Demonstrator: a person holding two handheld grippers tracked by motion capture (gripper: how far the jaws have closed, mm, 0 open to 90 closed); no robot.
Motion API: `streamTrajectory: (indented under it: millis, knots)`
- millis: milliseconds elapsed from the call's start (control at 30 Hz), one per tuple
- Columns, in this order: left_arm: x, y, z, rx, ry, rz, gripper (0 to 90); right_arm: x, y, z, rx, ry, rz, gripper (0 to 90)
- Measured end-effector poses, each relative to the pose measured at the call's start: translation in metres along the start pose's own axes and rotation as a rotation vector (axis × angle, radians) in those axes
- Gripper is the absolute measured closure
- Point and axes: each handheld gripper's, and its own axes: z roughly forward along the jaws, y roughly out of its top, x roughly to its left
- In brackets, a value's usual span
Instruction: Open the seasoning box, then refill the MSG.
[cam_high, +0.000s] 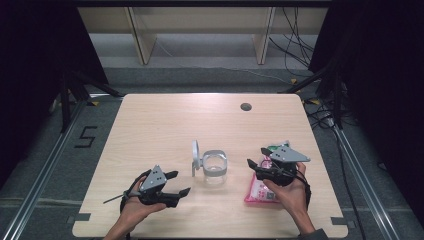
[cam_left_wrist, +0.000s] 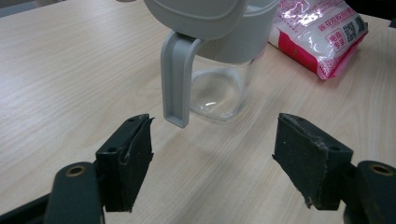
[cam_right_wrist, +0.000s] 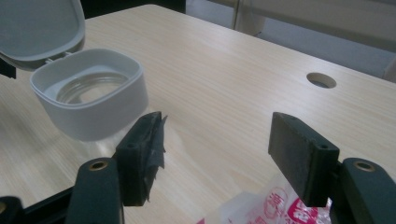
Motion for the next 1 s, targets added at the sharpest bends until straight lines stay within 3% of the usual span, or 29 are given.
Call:
streamTrajectory:
  millis: [33,67,167,200,267,300,700,833,867,1000]
  knots:
    - [0.001,0.000,0.000,0.000,-0.006,0.013,27.1,-0.001,-0.002,-0.001,0.004,0.003,0.007,35.8]
    - [0.000,-0.001,0.001,0.000,0.000,-0.013,27.1,-0.004,-0.005,-0.003,0.000,-0.011,0.014,35.2]
    - [0.001,-0.001,0.000,0.002,0.004,-0.012,27.1,-0.007,-0.006,-0.005,0.001,-0.020,0.020,35.0]
    - [0.000,-0.001,-0.001,-0.001,0.009,-0.014,27.1,-0.007,-0.009,-0.008,0.004,-0.029,0.044,34.9]
    - [0.000,-0.001,-0.001,0.001,0.008,-0.013,27.1,-0.010,-0.010,-0.008,-0.002,-0.028,0.016,34.8]
    - [0.000,-0.001,-0.001,0.002,0.006,-0.010,27.1,-0.009,-0.011,-0.009,0.002,-0.034,0.045,34.8]
    - [0.000,-0.001,0.000,0.001,0.002,-0.016,26.9,-0.024,-0.021,-0.024,0.004,-0.083,0.065,34.7]
    - [0.001,-0.001,-0.001,-0.003,0.001,0.016,26.9,-0.028,-0.026,-0.029,0.010,-0.107,0.071,34.6]
    - [-0.001,-0.002,-0.001,-0.006,0.003,-0.006,26.9,-0.027,-0.027,-0.030,0.015,-0.112,0.097,34.6]
    - [-0.003,-0.002,-0.001,-0.001,0.006,-0.003,26.8,-0.033,-0.030,-0.033,0.010,-0.143,0.062,34.6]
